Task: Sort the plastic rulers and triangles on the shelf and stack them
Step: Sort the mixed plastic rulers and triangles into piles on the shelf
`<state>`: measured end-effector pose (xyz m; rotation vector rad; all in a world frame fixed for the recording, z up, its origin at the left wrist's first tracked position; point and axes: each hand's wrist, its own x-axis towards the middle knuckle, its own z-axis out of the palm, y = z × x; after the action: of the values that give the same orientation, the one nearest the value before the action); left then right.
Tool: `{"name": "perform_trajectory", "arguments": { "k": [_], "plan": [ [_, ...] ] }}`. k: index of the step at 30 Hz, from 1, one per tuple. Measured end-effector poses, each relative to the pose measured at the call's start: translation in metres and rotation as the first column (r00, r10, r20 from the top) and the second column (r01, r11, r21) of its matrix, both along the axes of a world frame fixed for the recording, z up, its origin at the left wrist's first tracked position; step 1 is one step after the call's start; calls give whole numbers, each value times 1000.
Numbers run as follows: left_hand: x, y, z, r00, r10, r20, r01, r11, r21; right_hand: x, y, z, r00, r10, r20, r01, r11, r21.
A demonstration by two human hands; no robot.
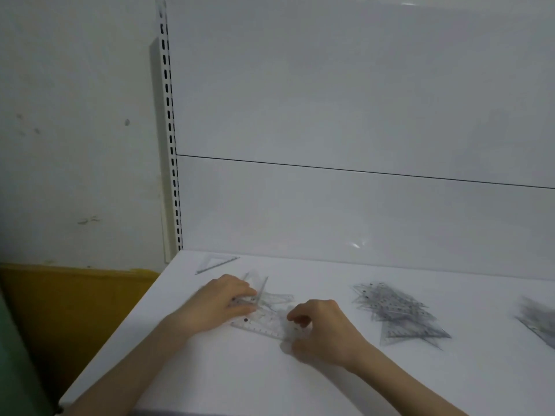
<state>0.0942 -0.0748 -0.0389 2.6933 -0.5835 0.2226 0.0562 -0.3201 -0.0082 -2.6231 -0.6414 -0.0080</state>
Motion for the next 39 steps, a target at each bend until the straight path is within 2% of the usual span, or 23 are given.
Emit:
{"name": "perform_trajectory", "arguments": {
  "k": [4,6,12,18,24,29,34,39],
  "plan": [
    [-1,-4,1,998,24,65,-32,990,139,-1,-10,4,1000,-31,-6,30,999,-11],
    [1,-7,1,989,35,146,-63,979,192,-3,-16,7,999,-45,-4,44,998,-32],
    [-1,-11,-4,948,88,307,-157,966,208,-10,-44,21,996,-93,-14,92,994,-61],
    [-9,-15,6,895,69,441,-99,994,45,-15,-72,27,983,-167,-72,169,985,27],
    [-22,-31,27,864,134,486,-60,984,-166,-18,-85,30,981,-187,-46,191,973,132],
    [-20,-61,36,900,119,420,22,949,-315,-23,-100,28,977,-214,-11,212,959,187],
    [-6,-105,36,934,21,357,108,935,-337,-35,-131,24,961,-277,12,269,939,214],
    [3,-173,34,958,-77,274,185,902,-390,-58,-191,17,910,-415,10,403,889,219]
  ]
}}
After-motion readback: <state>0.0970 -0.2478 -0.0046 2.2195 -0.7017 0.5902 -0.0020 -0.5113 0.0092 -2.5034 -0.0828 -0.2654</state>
